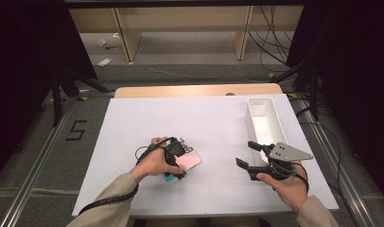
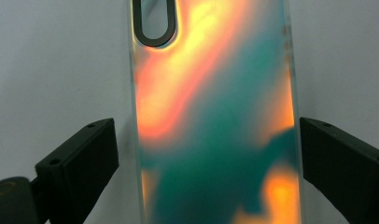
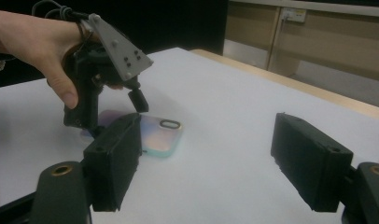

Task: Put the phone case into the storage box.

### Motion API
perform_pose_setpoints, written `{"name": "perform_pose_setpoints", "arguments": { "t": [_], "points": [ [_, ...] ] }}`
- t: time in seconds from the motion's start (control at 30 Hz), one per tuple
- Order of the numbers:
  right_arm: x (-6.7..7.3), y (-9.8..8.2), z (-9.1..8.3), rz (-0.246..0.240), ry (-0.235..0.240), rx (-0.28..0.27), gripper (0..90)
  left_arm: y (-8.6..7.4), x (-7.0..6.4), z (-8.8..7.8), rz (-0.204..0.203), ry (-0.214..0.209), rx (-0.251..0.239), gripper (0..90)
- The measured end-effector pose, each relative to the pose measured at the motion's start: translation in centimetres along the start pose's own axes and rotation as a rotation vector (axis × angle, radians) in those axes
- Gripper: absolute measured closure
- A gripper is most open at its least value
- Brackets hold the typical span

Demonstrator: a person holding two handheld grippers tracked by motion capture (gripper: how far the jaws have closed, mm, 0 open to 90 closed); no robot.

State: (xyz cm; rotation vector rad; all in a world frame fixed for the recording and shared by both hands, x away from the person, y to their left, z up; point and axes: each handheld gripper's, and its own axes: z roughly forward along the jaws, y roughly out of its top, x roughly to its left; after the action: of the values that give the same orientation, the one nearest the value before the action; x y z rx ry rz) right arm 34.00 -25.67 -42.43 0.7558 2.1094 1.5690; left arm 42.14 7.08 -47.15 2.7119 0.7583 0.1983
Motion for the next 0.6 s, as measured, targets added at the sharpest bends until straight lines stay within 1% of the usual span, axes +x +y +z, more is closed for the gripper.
{"name": "perform_pose_setpoints", "arguments": {
  "t": [0.07,0.27,0.43,0.6],
  "points": [
    [0.02,-0.03,0.03,0.005,0.003,0.003,25.4,0.08,0.08,0.04,0.004,-0.012,0.002,6.6],
    [0.02,-0.02,0.03,0.004,0.004,0.002,25.4,0.19,0.21,0.09,0.008,-0.022,0.009,7.6],
    [0.01,-0.03,0.03,0.004,0.005,0.004,25.3,0.33,0.3,0.06,0.017,-0.041,0.018,10.6],
    [0.0,-0.04,0.04,0.002,0.004,0.005,25.3,0.37,0.38,0.08,0.009,-0.051,0.022,11.8]
  ]
}}
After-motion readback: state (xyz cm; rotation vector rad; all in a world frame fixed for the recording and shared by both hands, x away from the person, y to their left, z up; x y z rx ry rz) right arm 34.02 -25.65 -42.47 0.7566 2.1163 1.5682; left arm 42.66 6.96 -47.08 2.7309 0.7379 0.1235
